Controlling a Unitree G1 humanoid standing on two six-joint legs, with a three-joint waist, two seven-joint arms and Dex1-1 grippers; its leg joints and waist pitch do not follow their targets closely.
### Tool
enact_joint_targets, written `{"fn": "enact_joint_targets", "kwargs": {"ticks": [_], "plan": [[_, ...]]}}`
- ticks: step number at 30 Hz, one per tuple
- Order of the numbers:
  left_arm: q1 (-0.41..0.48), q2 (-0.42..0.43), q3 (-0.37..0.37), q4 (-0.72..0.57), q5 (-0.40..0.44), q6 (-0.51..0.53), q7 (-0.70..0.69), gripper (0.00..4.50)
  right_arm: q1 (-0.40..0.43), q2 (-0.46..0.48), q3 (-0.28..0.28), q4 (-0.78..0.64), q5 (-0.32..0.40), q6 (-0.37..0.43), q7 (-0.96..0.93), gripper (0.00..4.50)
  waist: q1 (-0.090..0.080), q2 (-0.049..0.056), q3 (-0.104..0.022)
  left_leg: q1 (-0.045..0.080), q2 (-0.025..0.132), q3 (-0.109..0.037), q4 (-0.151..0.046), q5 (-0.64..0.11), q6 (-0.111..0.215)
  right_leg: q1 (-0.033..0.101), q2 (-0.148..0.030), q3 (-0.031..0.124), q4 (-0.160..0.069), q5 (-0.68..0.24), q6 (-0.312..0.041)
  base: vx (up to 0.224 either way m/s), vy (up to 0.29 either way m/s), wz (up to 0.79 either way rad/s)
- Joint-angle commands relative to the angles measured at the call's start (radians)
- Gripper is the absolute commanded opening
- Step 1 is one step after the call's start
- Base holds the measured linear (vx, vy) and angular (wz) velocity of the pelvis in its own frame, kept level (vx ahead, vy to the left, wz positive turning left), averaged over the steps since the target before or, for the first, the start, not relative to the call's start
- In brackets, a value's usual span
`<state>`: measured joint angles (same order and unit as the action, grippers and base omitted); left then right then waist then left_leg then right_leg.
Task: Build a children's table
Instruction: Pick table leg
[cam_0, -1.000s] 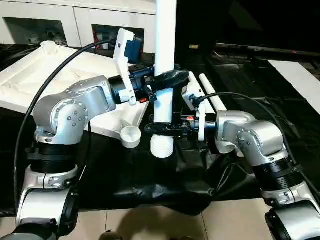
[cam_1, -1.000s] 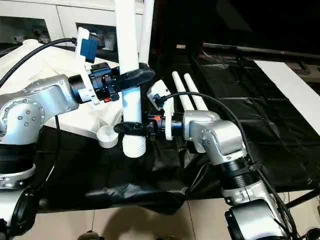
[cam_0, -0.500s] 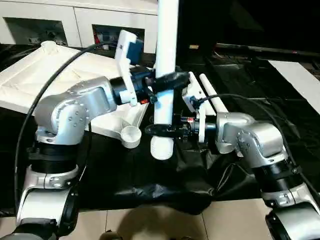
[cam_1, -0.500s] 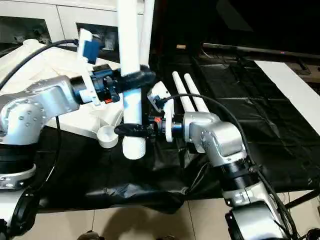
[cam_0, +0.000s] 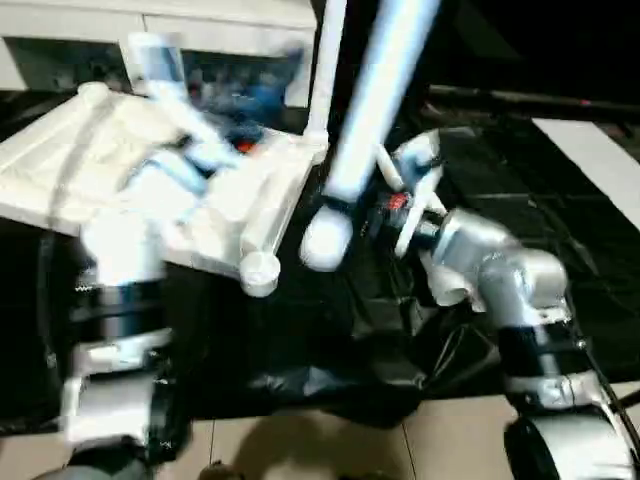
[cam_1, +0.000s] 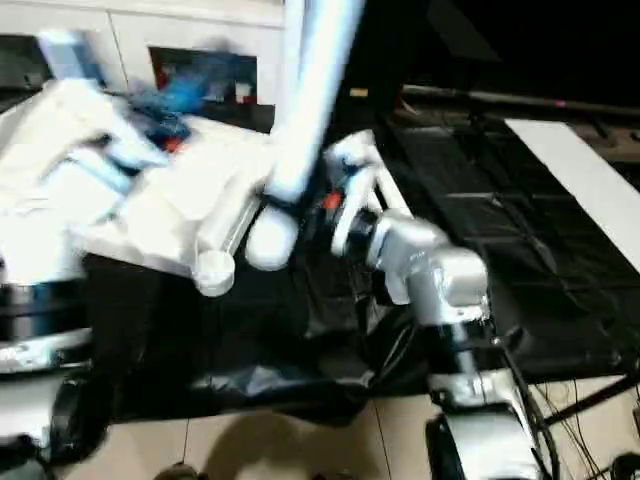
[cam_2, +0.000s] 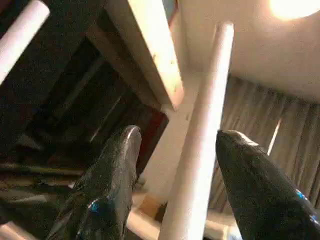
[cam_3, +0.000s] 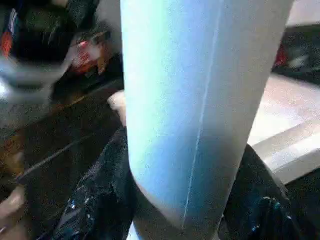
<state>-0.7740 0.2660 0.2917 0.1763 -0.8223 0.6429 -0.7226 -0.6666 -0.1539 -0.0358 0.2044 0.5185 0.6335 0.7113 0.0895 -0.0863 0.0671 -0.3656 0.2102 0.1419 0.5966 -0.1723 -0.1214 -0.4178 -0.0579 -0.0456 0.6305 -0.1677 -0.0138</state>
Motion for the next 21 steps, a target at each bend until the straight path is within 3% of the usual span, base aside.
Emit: {"fn": "enact_joint_targets", "kwargs": {"ticks": [1, 3, 4, 5, 6, 8, 9, 11, 13, 17, 18, 19, 21], "plan": [[0.015, 0.106, -0.151, 0.052, 0.184, -0.048, -0.063, 2.77, -0.008, -0.02, 0.002, 0.026, -0.068, -0.054, -0.058, 1.84, 0.002, 0.025, -0.081, 0.007, 0.001, 0.017, -0.068, -0.134, -0.027, 0.064, -0.05, 0.03, -0.071, -0.181, -0.13, 0.0, 0.0, 0.0], [0.027, 0.266, -0.375, 0.124, 0.437, -0.149, -0.113, 2.77, 0.004, -0.038, 0.027, 0.038, -0.132, -0.081, -0.091, 1.84, 0.001, 0.029, -0.079, 0.013, 0.002, 0.016, -0.071, -0.152, -0.041, 0.061, -0.05, 0.032, -0.071, -0.214, -0.097, 0.0, 0.0, 0.0], [0.031, 0.305, -0.436, 0.151, 0.514, -0.193, -0.133, 2.77, 0.008, -0.039, 0.029, 0.037, -0.146, -0.084, -0.1, 1.84, 0.0, 0.02, -0.077, 0.01, 0.002, 0.014, -0.074, -0.153, -0.034, 0.062, -0.049, 0.033, -0.077, -0.237, -0.078, 0.0, 0.0, 0.0], [0.033, 0.401, -0.575, 0.225, 0.673, -0.297, -0.214, 2.77, 0.019, -0.036, 0.022, 0.031, -0.142, -0.079, -0.101, 1.84, 0.0, 0.023, -0.075, 0.01, 0.002, 0.014, -0.075, -0.157, -0.042, 0.06, -0.053, 0.037, -0.08, -0.265, -0.052, 0.0, 0.0, 0.0], [0.031, 0.429, -0.611, 0.25, 0.714, -0.328, -0.245, 2.77, 0.024, -0.036, 0.021, 0.025, -0.139, -0.075, -0.099, 1.84, 0.001, 0.029, -0.078, 0.014, 0.004, 0.013, -0.075, -0.157, -0.047, 0.06, -0.055, 0.038, -0.074, -0.261, -0.051, 0.0, 0.0, 0.0], [0.031, 0.444, -0.626, 0.267, 0.738, -0.348, -0.266, 2.77, 0.027, -0.035, 0.021, 0.021, -0.138, -0.075, -0.1, 1.84, -0.004, 0.037, -0.082, 0.014, 0.006, 0.014, -0.073, -0.127, -0.062, 0.061, -0.056, 0.038, -0.061, -0.172, -0.091, 0.0, 0.0, 0.0], [0.017, 0.457, -0.643, 0.29, 0.761, -0.363, -0.289, 2.77, 0.033, -0.037, 0.021, 0.011, -0.136, -0.071, -0.101, 1.84, -0.004, 0.042, -0.085, 0.015, 0.007, 0.016, -0.071, -0.106, -0.068, 0.062, -0.055, 0.037, -0.052, -0.088, -0.132, 0.0, 0.0, 0.0], [-0.029, 0.482, -0.69, 0.351, 0.824, -0.407, -0.344, 2.77, 0.044, -0.043, 0.018, -0.005, -0.127, -0.066, -0.106, 1.84, 0.0, 0.041, -0.083, 0.015, 0.003, 0.019, -0.07, -0.112, -0.062, 0.063, -0.053, 0.036, -0.053, -0.047, -0.171, 0.0, 0.0, 0.0], [-0.051, 0.488, -0.714, 0.384, 0.85, -0.425, -0.367, 2.77, 0.047, -0.045, 0.017, -0.009, -0.124, -0.065, -0.108, 1.84, 0.001, 0.038, -0.08, 0.014, 0.003, 0.019, -0.072, -0.142, -0.067, 0.065, -0.056, 0.036, -0.055, -0.078, -0.176, 0.0, 0.0, 0.0], [-0.143, 0.451, -0.804, 0.598, 0.957, -0.544, -0.335, 2.77, 0.06, -0.037, 0.018, -0.01, -0.136, -0.08, -0.119, 1.84, -0.001, 0.047, -0.076, 0.013, 0.001, 0.016, -0.073, -0.208, -0.078, 0.065, -0.06, 0.038, -0.068, -0.185, -0.156, 0.0, 0.0, 0.0], [-0.148, 0.446, -0.808, 0.614, 0.963, -0.55, -0.329, 2.77, 0.062, -0.036, 0.018, -0.012, -0.137, -0.08, -0.119, 1.84, 0.0, 0.051, -0.077, 0.013, 0.0, 0.015, -0.071, -0.208, -0.079, 0.067, -0.06, 0.039, -0.066, -0.187, -0.155, 0.0, 0.0, 0.0], [-0.155, 0.44, -0.815, 0.635, 0.971, -0.56, -0.321, 2.77, 0.065, -0.035, 0.019, -0.015, -0.138, -0.08, -0.12, 1.84, -0.001, 0.046, -0.08, 0.011, 0.0, 0.016, -0.071, -0.197, -0.075, 0.069, -0.06, 0.04, -0.065, -0.175, -0.158, 0.0, 0.0, 0.0], [-0.182, 0.422, -0.837, 0.717, 1.019, -0.597, -0.317, 2.77, 0.077, -0.034, 0.02, -0.029, -0.141, -0.078, -0.122, 1.84, 0.003, 0.051, -0.082, 0.011, 0.0, 0.016, -0.068, -0.182, -0.072, 0.07, -0.061, 0.04, -0.063, -0.158, -0.162, 0.0, 0.0, 0.0]]}}
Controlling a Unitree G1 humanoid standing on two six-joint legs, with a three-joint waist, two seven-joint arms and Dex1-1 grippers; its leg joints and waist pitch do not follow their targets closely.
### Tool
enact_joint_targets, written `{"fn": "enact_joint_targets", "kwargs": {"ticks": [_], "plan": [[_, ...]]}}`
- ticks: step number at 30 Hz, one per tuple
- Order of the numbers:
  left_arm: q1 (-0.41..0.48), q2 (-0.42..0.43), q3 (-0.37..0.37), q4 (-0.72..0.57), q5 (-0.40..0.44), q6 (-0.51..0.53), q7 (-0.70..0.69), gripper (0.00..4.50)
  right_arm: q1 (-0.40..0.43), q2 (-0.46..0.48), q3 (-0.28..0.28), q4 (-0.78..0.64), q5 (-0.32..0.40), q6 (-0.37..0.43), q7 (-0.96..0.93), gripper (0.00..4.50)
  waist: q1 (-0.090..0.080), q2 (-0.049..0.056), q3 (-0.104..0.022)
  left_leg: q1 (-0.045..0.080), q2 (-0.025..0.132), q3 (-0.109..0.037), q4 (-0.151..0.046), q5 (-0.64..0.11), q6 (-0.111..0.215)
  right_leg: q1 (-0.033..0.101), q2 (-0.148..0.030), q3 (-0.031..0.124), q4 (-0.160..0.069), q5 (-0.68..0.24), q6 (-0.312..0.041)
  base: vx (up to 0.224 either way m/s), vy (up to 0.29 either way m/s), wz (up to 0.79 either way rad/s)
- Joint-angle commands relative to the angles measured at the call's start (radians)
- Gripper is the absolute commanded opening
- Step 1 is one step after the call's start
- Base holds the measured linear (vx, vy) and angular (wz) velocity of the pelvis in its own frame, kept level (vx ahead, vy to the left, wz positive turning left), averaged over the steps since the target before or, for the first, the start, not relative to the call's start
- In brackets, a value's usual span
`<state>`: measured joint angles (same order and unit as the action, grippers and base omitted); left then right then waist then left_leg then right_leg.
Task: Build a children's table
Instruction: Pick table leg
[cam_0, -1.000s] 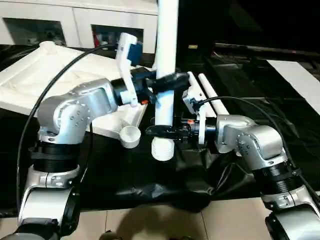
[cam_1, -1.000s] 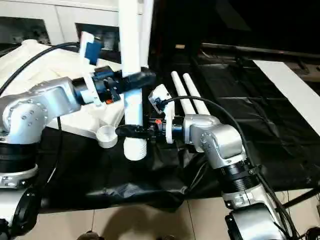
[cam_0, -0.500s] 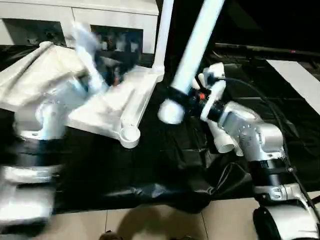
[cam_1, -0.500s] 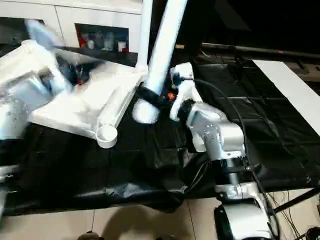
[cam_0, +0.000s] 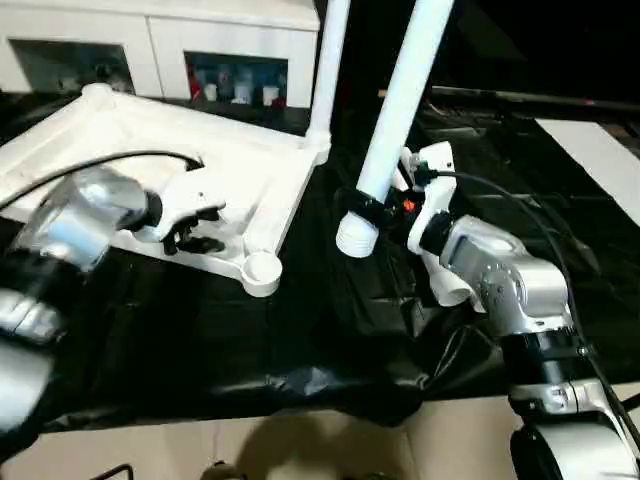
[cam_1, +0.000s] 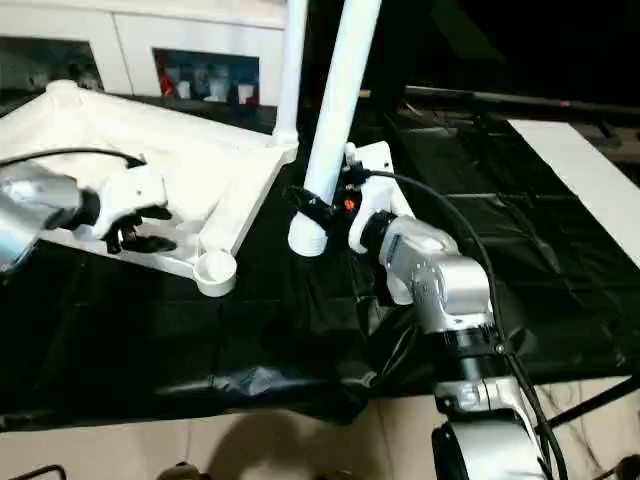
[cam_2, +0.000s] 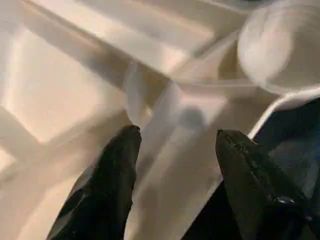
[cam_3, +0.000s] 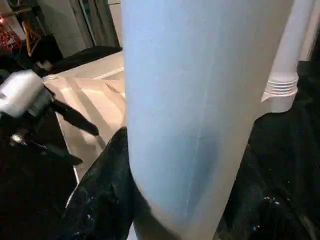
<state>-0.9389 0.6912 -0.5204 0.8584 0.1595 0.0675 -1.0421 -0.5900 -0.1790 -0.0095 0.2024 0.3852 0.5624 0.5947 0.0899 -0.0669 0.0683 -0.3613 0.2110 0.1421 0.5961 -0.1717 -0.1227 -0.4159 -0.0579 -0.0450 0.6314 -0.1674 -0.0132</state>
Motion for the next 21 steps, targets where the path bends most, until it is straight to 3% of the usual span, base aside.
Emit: {"fn": "enact_joint_targets", "kwargs": {"ticks": [1, 3, 5, 15, 19, 20, 21], "plan": [[-0.024, -0.004, -0.032, 0.057, 0.055, -0.035, -0.015, 2.77, 0.005, -0.01, -0.006, -0.033, -0.008, -0.005, -0.008, 1.84, 0.001, 0.044, -0.084, 0.009, 0.002, 0.013, -0.069, -0.186, -0.074, 0.066, -0.062, 0.039, -0.064, -0.138, -0.174, 0.0, 0.0, 0.0], [-0.028, -0.005, -0.034, 0.07, 0.062, -0.041, -0.033, 2.77, 0.01, -0.011, -0.006, -0.039, -0.007, -0.003, -0.01, 1.84, -0.001, 0.038, -0.082, 0.009, 0.001, 0.014, -0.069, -0.193, -0.07, 0.067, -0.059, 0.039, -0.064, -0.136, -0.183, 0.0, 0.0, 0.0], [-0.051, -0.009, -0.029, 0.109, 0.063, -0.055, -0.088, 2.77, 0.024, -0.018, -0.009, -0.057, -0.004, 0.005, -0.018, 1.84, -0.002, 0.049, -0.083, 0.01, -0.001, 0.014, -0.068, -0.199, -0.071, 0.068, -0.06, 0.04, -0.065, -0.145, -0.188, 0.0, 0.0, 0.0], [-0.112, 0.006, 0.017, 0.188, 0.037, -0.089, -0.224, 2.77, 0.03, -0.032, -0.016, -0.062, -0.009, 0.001, -0.021, 1.84, -0.002, 0.049, -0.08, 0.014, 0.002, 0.015, -0.069, -0.229, -0.064, 0.066, -0.06, 0.04, -0.066, -0.155, -0.214, 0.0, 0.0, 0.0], [-0.111, -0.005, -0.004, 0.227, 0.082, -0.126, -0.197, 2.77, 0.029, -0.028, -0.008, -0.058, -0.011, -0.005, -0.02, 1.84, 0.0, 0.051, -0.08, 0.013, 0.003, 0.014, -0.07, -0.229, -0.064, 0.068, -0.061, 0.04, -0.066, -0.148, -0.213, 0.0, 0.0, 0.0], [-0.104, -0.041, -0.009, 0.273, 0.11, -0.136, -0.102, 2.77, 0.027, -0.019, 0.001, -0.056, -0.01, -0.009, -0.022, 1.84, 0.001, 0.054, -0.081, 0.013, 0.004, 0.014, -0.069, -0.229, -0.063, 0.066, -0.06, 0.04, -0.064, -0.139, -0.215, 0.0, 0.0, 0.0], [-0.104, -0.042, -0.01, 0.275, 0.111, -0.137, -0.098, 2.77, 0.027, -0.019, 0.002, -0.056, -0.01, -0.009, -0.022, 1.84, 0.002, 0.056, -0.08, 0.014, 0.003, 0.015, -0.069, -0.231, -0.063, 0.066, -0.06, 0.04, -0.065, -0.136, -0.216, 0.0, 0.0, 0.0]]}}
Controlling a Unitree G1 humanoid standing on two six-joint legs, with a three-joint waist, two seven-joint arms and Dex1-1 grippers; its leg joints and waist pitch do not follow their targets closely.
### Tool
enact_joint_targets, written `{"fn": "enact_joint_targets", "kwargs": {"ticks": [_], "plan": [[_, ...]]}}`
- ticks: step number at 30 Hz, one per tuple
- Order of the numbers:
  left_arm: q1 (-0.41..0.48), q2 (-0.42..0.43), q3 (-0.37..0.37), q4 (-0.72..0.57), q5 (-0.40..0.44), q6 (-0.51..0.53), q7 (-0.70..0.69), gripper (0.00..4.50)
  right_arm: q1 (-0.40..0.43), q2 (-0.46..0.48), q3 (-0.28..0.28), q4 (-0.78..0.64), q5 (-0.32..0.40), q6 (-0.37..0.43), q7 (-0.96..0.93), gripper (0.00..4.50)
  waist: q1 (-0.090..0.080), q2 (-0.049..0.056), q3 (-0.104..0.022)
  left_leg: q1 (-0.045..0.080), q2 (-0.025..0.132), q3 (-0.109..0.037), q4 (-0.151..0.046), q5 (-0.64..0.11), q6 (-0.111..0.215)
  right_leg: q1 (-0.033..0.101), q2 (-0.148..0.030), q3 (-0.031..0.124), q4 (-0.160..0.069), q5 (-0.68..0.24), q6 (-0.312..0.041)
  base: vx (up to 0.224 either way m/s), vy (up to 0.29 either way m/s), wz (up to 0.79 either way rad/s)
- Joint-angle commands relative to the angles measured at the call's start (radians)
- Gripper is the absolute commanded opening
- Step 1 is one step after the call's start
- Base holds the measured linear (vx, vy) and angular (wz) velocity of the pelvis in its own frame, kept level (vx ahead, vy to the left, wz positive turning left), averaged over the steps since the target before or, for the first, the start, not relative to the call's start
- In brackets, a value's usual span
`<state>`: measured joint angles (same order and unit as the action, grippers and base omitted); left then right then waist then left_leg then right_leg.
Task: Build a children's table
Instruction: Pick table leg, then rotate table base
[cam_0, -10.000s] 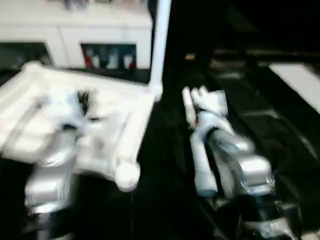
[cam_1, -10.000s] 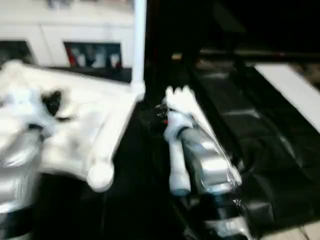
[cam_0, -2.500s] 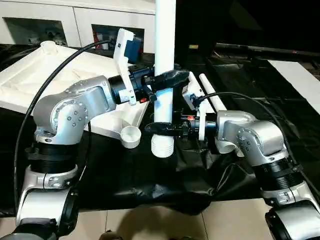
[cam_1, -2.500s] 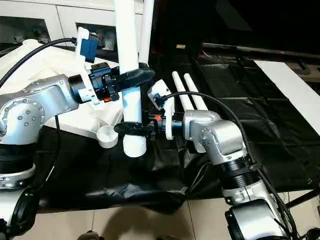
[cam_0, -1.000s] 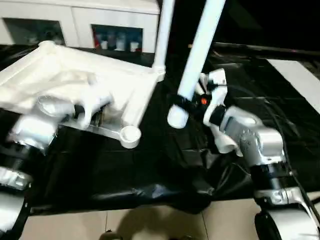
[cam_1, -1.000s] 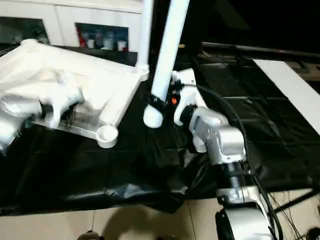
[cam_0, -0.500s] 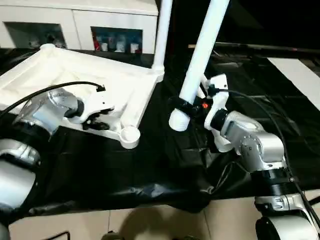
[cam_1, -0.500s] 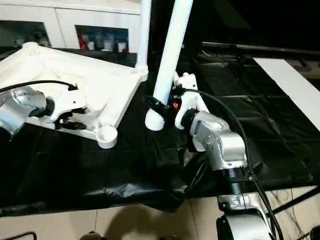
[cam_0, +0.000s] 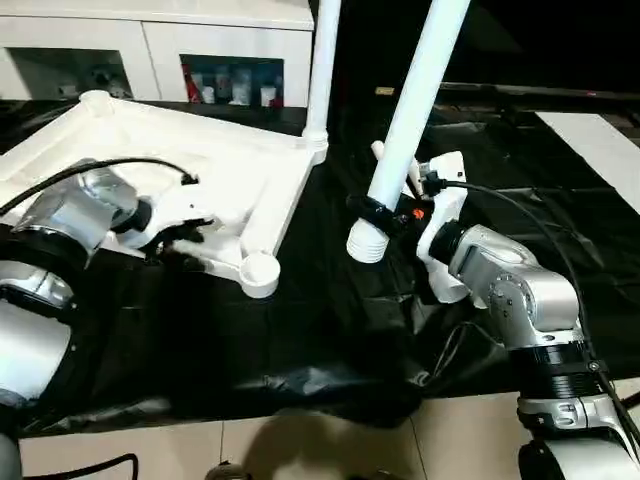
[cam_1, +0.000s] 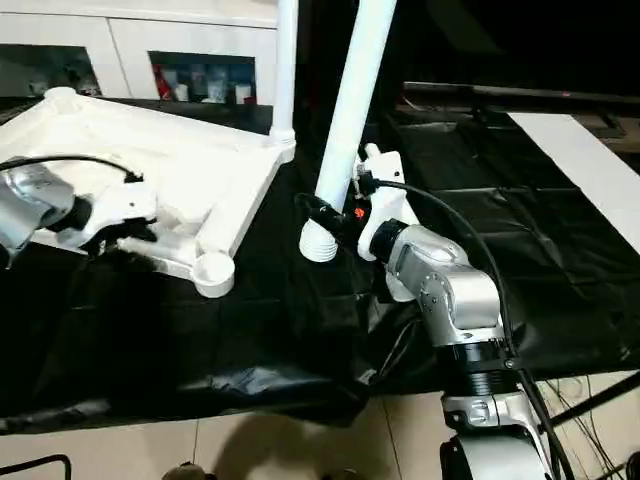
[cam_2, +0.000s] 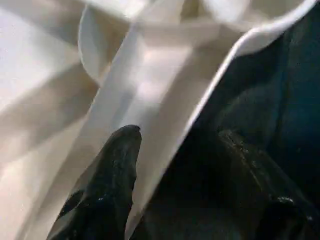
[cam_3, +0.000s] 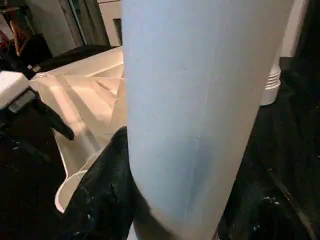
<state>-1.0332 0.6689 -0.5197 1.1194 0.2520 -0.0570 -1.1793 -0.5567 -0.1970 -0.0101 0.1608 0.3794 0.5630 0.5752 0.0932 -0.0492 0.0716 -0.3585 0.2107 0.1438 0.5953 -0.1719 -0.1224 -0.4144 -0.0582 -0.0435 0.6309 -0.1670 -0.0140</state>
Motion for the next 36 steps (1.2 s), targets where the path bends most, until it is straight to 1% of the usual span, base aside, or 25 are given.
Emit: {"fn": "enact_joint_targets", "kwargs": {"ticks": [1, 2, 4, 5, 6, 7, 8, 9, 10, 11, 13, 14, 17, 18, 20, 22, 23, 25, 27, 28, 29, 31, 33, 35, 36], "plan": [[-0.006, -0.029, -0.015, 0.025, 0.03, -0.022, 0.075, 2.77, -0.006, 0.002, 0.006, -0.013, -0.005, -0.012, -0.003, 1.84, 0.001, 0.039, -0.084, 0.013, 0.005, 0.012, -0.068, -0.235, -0.062, 0.065, -0.061, 0.039, -0.065, -0.137, -0.219, 0.0, 0.0, 0.0], [0.002, -0.042, -0.02, 0.041, 0.042, -0.037, 0.121, 2.77, -0.004, 0.005, 0.012, -0.012, -0.007, -0.017, -0.003, 1.84, 0.003, 0.039, -0.084, 0.011, 0.003, 0.012, -0.068, -0.234, -0.061, 0.067, -0.062, 0.039, -0.065, -0.136, -0.22, 0.0, 0.0, 0.0], [0.01, -0.053, -0.017, 0.052, 0.046, -0.039, 0.145, 2.77, 0.0, 0.007, 0.013, -0.015, -0.007, -0.019, -0.005, 1.84, 0.005, 0.045, -0.085, 0.009, 0.003, 0.01, -0.068, -0.227, -0.064, 0.07, -0.062, 0.039, -0.064, -0.125, -0.22, 0.0, 0.0, 0.0], [0.013, -0.057, -0.017, 0.056, 0.049, -0.042, 0.152, 2.59, 0.003, 0.008, 0.013, -0.017, -0.008, -0.019, -0.006, 1.84, 0.005, 0.041, -0.086, 0.007, 0.002, 0.01, -0.067, -0.214, -0.062, 0.071, -0.062, 0.039, -0.063, -0.11, -0.223, 0.0, 0.0, 0.0], [0.013, -0.062, -0.005, 0.06, 0.039, -0.034, 0.149, 2.48, 0.005, 0.008, 0.012, -0.019, -0.008, -0.02, -0.007, 1.84, 0.007, 0.051, -0.086, 0.008, 0.001, 0.009, -0.066, -0.214, -0.063, 0.07, -0.063, 0.039, -0.061, -0.107, -0.224, 0.0, 0.0, 0.0], [0.012, -0.065, 0.004, 0.063, 0.031, -0.027, 0.146, 2.41, 0.005, 0.008, 0.011, -0.02, -0.008, -0.021, -0.007, 1.84, 0.006, 0.046, -0.086, 0.007, 0.001, 0.01, -0.066, -0.211, -0.062, 0.072, -0.061, 0.039, -0.062, -0.099, -0.225, 0.0, 0.0, 0.0], [0.01, -0.069, 0.008, 0.065, 0.029, -0.026, 0.148, 2.35, 0.008, 0.007, 0.01, -0.021, -0.008, -0.022, -0.007, 1.84, 0.006, 0.048, -0.085, 0.007, 0.001, 0.01, -0.066, -0.211, -0.062, 0.071, -0.061, 0.039, -0.063, -0.096, -0.227, 0.0, 0.0, 0.0], [0.008, -0.071, 0.012, 0.067, 0.023, -0.014, 0.132, 2.35, 0.011, 0.006, 0.009, -0.023, -0.009, -0.025, -0.007, 1.84, 0.006, 0.048, -0.085, 0.008, 0.001, 0.011, -0.066, -0.214, -0.061, 0.071, -0.06, 0.039, -0.063, -0.1, -0.228, 0.0, 0.0, 0.0], [0.005, -0.074, 0.017, 0.072, 0.023, -0.009, 0.121, 2.23, 0.013, 0.005, 0.01, -0.023, -0.01, -0.027, -0.007, 1.84, 0.007, 0.049, -0.085, 0.008, 0.001, 0.01, -0.066, -0.218, -0.061, 0.071, -0.061, 0.039, -0.064, -0.109, -0.228, 0.0, 0.0, 0.0], [0.001, -0.075, 0.023, 0.075, 0.019, 0.023, 0.067, 2.0, 0.015, 0.003, 0.011, -0.021, -0.016, -0.034, -0.008, 1.84, 0.008, 0.05, -0.084, 0.009, 0.0, 0.011, -0.066, -0.219, -0.059, 0.07, -0.062, 0.04, -0.066, -0.117, -0.229, 0.0, 0.0, 0.0], [-0.001, -0.075, 0.024, 0.076, 0.018, 0.042, 0.045, 1.93, 0.015, 0.002, 0.012, -0.021, -0.018, -0.036, -0.008, 1.84, 0.008, 0.051, -0.083, 0.008, 0.0, 0.012, -0.066, -0.222, -0.059, 0.07, -0.062, 0.04, -0.067, -0.132, -0.227, 0.0, 0.0, 0.0], [-0.005, -0.078, 0.023, 0.089, 0.027, 0.062, 0.02, 1.82, 0.015, 0.002, 0.014, -0.02, -0.022, -0.039, -0.008, 1.84, 0.008, 0.057, -0.084, 0.009, 0.001, 0.011, -0.067, -0.224, -0.06, 0.069, -0.063, 0.04, -0.067, -0.141, -0.226, 0.0, 0.0, 0.0], [-0.008, -0.085, 0.02, 0.115, 0.044, 0.078, 0.006, 1.55, 0.016, 0.0, 0.02, -0.02, -0.027, -0.042, -0.011, 1.84, 0.005, 0.054, -0.085, 0.007, -0.001, 0.011, -0.067, -0.215, -0.056, 0.072, -0.061, 0.04, -0.067, -0.127, -0.226, 0.0, 0.0, 0.0], [-0.008, -0.085, 0.02, 0.116, 0.044, 0.08, 0.006, 1.48, 0.016, 0.0, 0.02, -0.02, -0.027, -0.042, -0.011, 1.84, 0.005, 0.055, -0.085, 0.007, -0.001, 0.011, -0.066, -0.212, -0.055, 0.072, -0.06, 0.04, -0.066, -0.124, -0.227, 0.0, 0.0, 0.0], [-0.006, -0.094, 0.026, 0.123, 0.042, 0.126, -0.003, 1.26, 0.019, -0.005, 0.022, -0.023, -0.028, -0.041, -0.007, 1.84, 0.002, 0.052, -0.084, 0.006, -0.001, 0.011, -0.067, -0.208, -0.052, 0.074, -0.061, 0.04, -0.067, -0.129, -0.225, 0.0, 0.0, 0.0], [-0.005, -0.098, 0.031, 0.121, 0.038, 0.15, -0.003, 1.2, 0.02, -0.006, 0.023, -0.022, -0.029, -0.042, -0.005, 1.84, 0.002, 0.052, -0.085, 0.005, -0.002, 0.011, -0.067, -0.203, -0.049, 0.075, -0.062, 0.041, -0.068, -0.129, -0.226, 0.0, 0.0, 0.0], [-0.003, -0.104, 0.041, 0.116, 0.031, 0.175, -0.008, 1.14, 0.019, -0.007, 0.025, -0.017, -0.031, -0.044, -0.004, 1.84, 0.001, 0.049, -0.083, 0.006, -0.002, 0.013, -0.067, -0.205, -0.045, 0.073, -0.062, 0.04, -0.07, -0.142, -0.227, 0.0, 0.0, 0.0], [-0.004, -0.114, 0.059, 0.113, 0.017, 0.22, 0.0, 1.1, 0.017, -0.005, 0.026, -0.012, -0.032, -0.047, -0.004, 1.84, 0.002, 0.049, -0.082, 0.006, -0.003, 0.013, -0.067, -0.207, -0.041, 0.073, -0.063, 0.04, -0.072, -0.163, -0.227, 0.0, 0.0, 0.0], [-0.006, -0.134, 0.1, 0.116, -0.014, 0.301, 0.04, 1.0, 0.011, -0.001, 0.028, -0.004, -0.034, -0.05, -0.006, 1.84, 0.002, 0.049, -0.079, 0.007, -0.004, 0.013, -0.067, -0.224, -0.039, 0.072, -0.063, 0.04, -0.078, -0.207, -0.22, 0.0, 0.0, 0.0], [-0.006, -0.134, 0.1, 0.116, -0.014, 0.301, 0.04, 0.96, 0.011, -0.001, 0.028, -0.004, -0.034, -0.05, -0.006, 1.84, 0.0, 0.048, -0.079, 0.007, -0.004, 0.014, -0.068, -0.229, -0.04, 0.072, -0.063, 0.04, -0.077, -0.217, -0.219, 0.0, 0.0, 0.0], [-0.008, -0.143, 0.121, 0.118, -0.026, 0.338, 0.064, 0.94, 0.009, 0.004, 0.028, 0.0, -0.036, -0.051, -0.006, 1.84, 0.002, 0.048, -0.077, 0.008, -0.005, 0.012, -0.069, -0.241, -0.036, 0.071, -0.064, 0.039, -0.082, -0.257, -0.211, 0.0, 0.0, 0.0], [-0.005, -0.159, 0.16, 0.118, -0.057, 0.381, 0.108, 0.89, 0.006, 0.01, 0.029, 0.01, -0.041, -0.056, -0.007, 1.84, 0.001, 0.048, -0.078, 0.007, -0.005, 0.011, -0.07, -0.245, -0.036, 0.072, -0.064, 0.038, -0.084, -0.279, -0.203, 0.0, 0.0, 0.0], [0.002, -0.176, 0.201, 0.107, -0.092, 0.419, 0.146, 0.81, 0.005, 0.016, 0.029, 0.018, -0.043, -0.059, -0.011, 1.84, 0.002, 0.047, -0.078, 0.008, -0.005, 0.011, -0.068, -0.243, -0.033, 0.071, -0.064, 0.038, -0.085, -0.285, -0.2, 0.0, 0.0, 0.0], [0.016, -0.2, 0.256, 0.078, -0.137, 0.457, 0.178, 0.79, 0.006, 0.021, 0.032, 0.018, -0.044, -0.057, -0.016, 1.84, 0.001, 0.045, -0.08, 0.005, -0.005, 0.012, -0.067, -0.221, -0.026, 0.072, -0.062, 0.037, -0.082, -0.254, -0.211, 0.0, 0.0, 0.0], [0.034, -0.215, 0.283, 0.048, -0.162, 0.456, 0.184, 0.77, 0.008, 0.022, 0.033, 0.017, -0.045, -0.054, -0.019, 1.84, 0.001, 0.044, -0.081, 0.007, -0.005, 0.012, -0.067, -0.219, -0.023, 0.071, -0.063, 0.037, -0.083, -0.248, -0.213, 0.0, 0.0, 0.0]]}}
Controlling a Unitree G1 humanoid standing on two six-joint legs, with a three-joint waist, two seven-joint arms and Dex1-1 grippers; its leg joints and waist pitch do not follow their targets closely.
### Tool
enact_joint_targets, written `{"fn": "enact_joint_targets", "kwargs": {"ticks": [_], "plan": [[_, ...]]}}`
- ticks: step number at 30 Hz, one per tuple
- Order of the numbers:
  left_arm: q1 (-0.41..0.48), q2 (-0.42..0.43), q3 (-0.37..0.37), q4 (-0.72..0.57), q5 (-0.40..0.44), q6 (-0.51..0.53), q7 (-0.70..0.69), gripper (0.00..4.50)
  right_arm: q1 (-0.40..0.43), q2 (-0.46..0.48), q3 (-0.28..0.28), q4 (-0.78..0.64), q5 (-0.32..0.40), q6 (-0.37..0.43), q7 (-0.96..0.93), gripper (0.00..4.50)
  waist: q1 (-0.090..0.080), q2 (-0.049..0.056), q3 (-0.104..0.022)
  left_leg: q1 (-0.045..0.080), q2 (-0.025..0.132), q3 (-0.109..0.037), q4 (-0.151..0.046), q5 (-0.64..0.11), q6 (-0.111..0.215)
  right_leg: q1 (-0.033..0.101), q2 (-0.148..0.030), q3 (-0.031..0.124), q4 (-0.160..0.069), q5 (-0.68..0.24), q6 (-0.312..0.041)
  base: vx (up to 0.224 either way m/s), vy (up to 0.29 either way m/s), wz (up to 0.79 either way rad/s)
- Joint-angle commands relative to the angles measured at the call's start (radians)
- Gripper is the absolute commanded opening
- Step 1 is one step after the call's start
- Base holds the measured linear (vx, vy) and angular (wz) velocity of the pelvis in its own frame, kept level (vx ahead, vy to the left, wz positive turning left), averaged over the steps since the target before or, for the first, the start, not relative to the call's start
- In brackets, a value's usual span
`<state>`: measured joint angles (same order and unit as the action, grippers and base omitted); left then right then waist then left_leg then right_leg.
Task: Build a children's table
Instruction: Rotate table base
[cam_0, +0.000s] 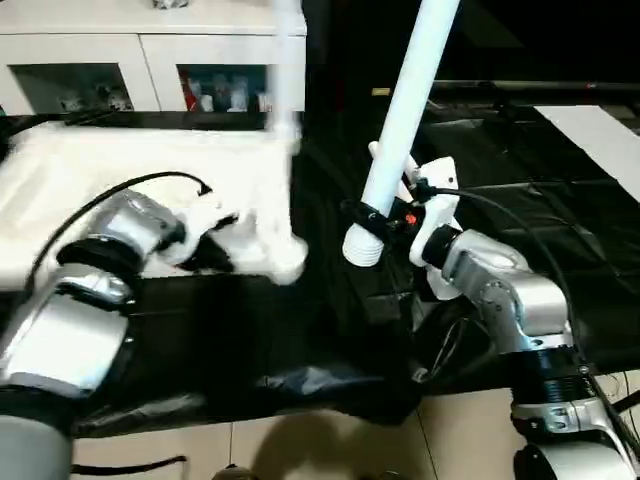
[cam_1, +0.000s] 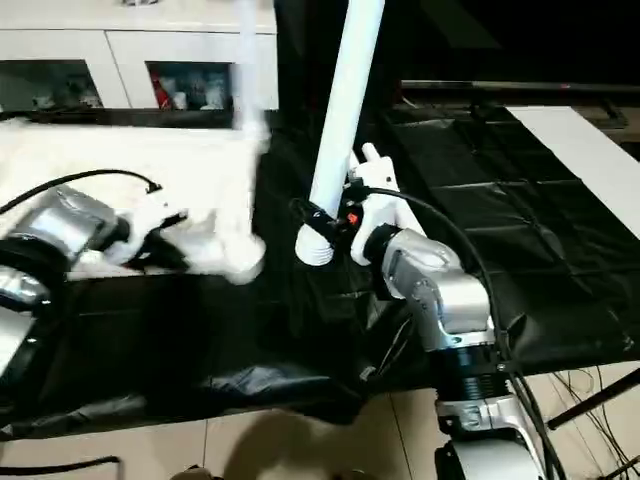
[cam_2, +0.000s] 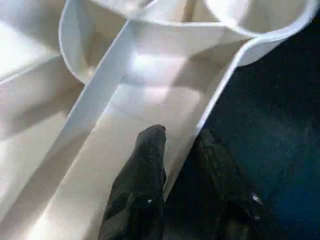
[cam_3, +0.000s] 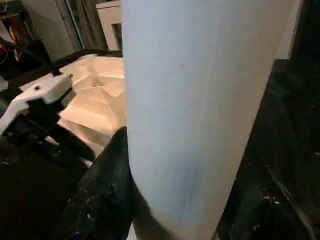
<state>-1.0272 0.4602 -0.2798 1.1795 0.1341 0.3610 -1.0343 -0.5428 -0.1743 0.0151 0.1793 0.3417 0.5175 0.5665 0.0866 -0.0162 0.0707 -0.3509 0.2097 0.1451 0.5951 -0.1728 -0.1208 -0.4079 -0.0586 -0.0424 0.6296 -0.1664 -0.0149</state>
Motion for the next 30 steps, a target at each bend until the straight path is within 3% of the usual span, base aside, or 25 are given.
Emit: {"fn": "enact_joint_targets", "kwargs": {"ticks": [1, 4, 7, 11, 13, 15, 16, 17, 19, 20, 23, 25, 28, 30], "plan": [[0.04, -0.014, 0.054, -0.032, -0.052, 0.043, 0.043, 0.74, -0.005, -0.001, 0.009, -0.001, -0.008, -0.007, -0.011, 1.84, 0.008, 0.011, -0.08, -0.004, -0.003, 0.011, -0.067, -0.206, -0.022, 0.066, -0.062, 0.036, -0.078, -0.22, -0.221, 0.0, 0.0, 0.0], [0.05, -0.02, 0.06, -0.048, -0.053, 0.051, 0.048, 0.53, -0.004, -0.001, 0.009, -0.001, -0.008, -0.007, -0.011, 1.84, 0.007, 0.011, -0.082, -0.004, -0.003, 0.012, -0.067, -0.193, -0.017, 0.067, -0.059, 0.036, -0.075, -0.174, -0.228, 0.0, 0.0, 0.0], [0.127, -0.045, 0.052, -0.152, -0.047, 0.081, 0.061, 0.33, -0.003, -0.004, 0.01, -0.003, -0.014, -0.001, -0.009, 1.84, 0.005, 0.008, -0.08, -0.001, 0.001, 0.012, -0.069, -0.208, -0.016, 0.066, -0.062, 0.036, -0.078, -0.206, -0.216, 0.0, 0.0, 0.0], [0.225, -0.036, 0.008, -0.271, -0.021, -0.065, 0.048, 0.12, -0.002, -0.016, 0.013, -0.01, -0.02, 0.007, -0.003, 1.84, 0.005, 0.003, -0.078, -0.001, 0.004, 0.01, -0.074, -0.223, -0.013, 0.061, -0.065, 0.036, -0.088, -0.3, -0.172, 0.0, 0.0, 0.0], [0.263, -0.02, -0.01, -0.309, -0.008, -0.179, 0.044, 0.03, 0.0, -0.023, 0.015, -0.015, -0.02, 0.012, 0.0, 1.84, 0.004, -0.001, -0.079, -0.002, 0.004, 0.012, -0.074, -0.217, -0.013, 0.059, -0.064, 0.038, -0.088, -0.288, -0.163, 0.0, 0.0, 0.0], [0.28, -0.01, -0.02, -0.34, -0.004, -0.2, 0.031, 0.01, 0.001, -0.027, 0.017, -0.017, -0.019, 0.015, 0.002, 1.84, 0.002, 0.003, -0.079, -0.001, 0.003, 0.013, -0.074, -0.217, -0.016, 0.057, -0.062, 0.038, -0.087, -0.284, -0.157, 0.0, 0.0, 0.0], [0.3, -0.002, -0.021, -0.381, -0.015, -0.213, 0.006, 0.0, 0.001, -0.029, 0.018, -0.017, -0.018, 0.016, 0.005, 1.84, 0.001, -0.003, -0.078, -0.002, 0.006, 0.011, -0.077, -0.218, -0.016, 0.058, -0.064, 0.037, -0.084, -0.284, -0.158, 0.0, 0.0, 0.0], [0.316, 0.004, -0.02, -0.415, -0.024, -0.213, -0.012, 0.45, 0.001, -0.031, 0.02, -0.018, -0.018, 0.017, 0.006, 1.84, 0.001, -0.001, -0.078, -0.001, 0.007, 0.012, -0.077, -0.225, -0.017, 0.055, -0.065, 0.038, -0.085, -0.297, -0.155, 0.0, 0.0, 0.0], [0.33, 0.009, -0.016, -0.455, -0.038, -0.21, -0.031, 0.56, -0.001, -0.032, 0.022, -0.016, -0.018, 0.017, 0.008, 1.84, 0.003, 0.0, -0.08, 0.0, 0.007, 0.014, -0.075, -0.214, -0.017, 0.054, -0.066, 0.039, -0.084, -0.288, -0.157, 0.0, 0.0, 0.0], [0.361, 0.027, -0.004, -0.557, -0.07, -0.139, -0.083, 0.61, -0.006, -0.034, 0.022, -0.014, -0.017, 0.018, 0.011, 1.84, 0.0, 0.0, -0.079, 0.0, 0.007, 0.015, -0.076, -0.209, -0.019, 0.053, -0.065, 0.039, -0.081, -0.275, -0.162, 0.0, 0.0, 0.0], [0.382, 0.049, -0.001, -0.629, -0.092, -0.092, -0.127, 0.86, -0.008, -0.036, 0.022, -0.017, -0.015, 0.023, 0.014, 1.84, 0.0, 0.003, -0.081, -0.002, 0.005, 0.017, -0.073, -0.185, -0.015, 0.052, -0.06, 0.038, -0.076, -0.218, -0.18, 0.0, 0.0, 0.0], [0.418, 0.101, -0.027, -0.721, -0.091, -0.068, -0.184, 1.02, -0.001, -0.041, 0.027, -0.034, -0.013, 0.033, 0.025, 1.84, -0.001, 0.002, -0.081, -0.006, 0.006, 0.015, -0.075, -0.178, -0.016, 0.056, -0.06, 0.038, -0.072, -0.202, -0.184, 0.0, 0.0, 0.0], [0.438, 0.126, -0.035, -0.765, -0.084, -0.083, -0.19, 1.29, 0.005, -0.045, 0.029, -0.044, -0.013, 0.038, 0.031, 1.84, -0.004, 0.001, -0.081, -0.007, 0.005, 0.017, -0.074, -0.171, -0.013, 0.055, -0.058, 0.039, -0.07, -0.186, -0.181, 0.0, 0.0, 0.0], [0.425, 0.102, -0.013, -0.719, -0.071, -0.142, -0.121, 1.37, 0.009, -0.046, 0.031, -0.043, -0.015, 0.038, 0.035, 1.84, -0.005, 0.0, -0.078, -0.006, 0.002, 0.019, -0.073, -0.19, -0.014, 0.053, -0.057, 0.038, -0.077, -0.229, -0.171, 0.0, 0.0, 0.0]]}}
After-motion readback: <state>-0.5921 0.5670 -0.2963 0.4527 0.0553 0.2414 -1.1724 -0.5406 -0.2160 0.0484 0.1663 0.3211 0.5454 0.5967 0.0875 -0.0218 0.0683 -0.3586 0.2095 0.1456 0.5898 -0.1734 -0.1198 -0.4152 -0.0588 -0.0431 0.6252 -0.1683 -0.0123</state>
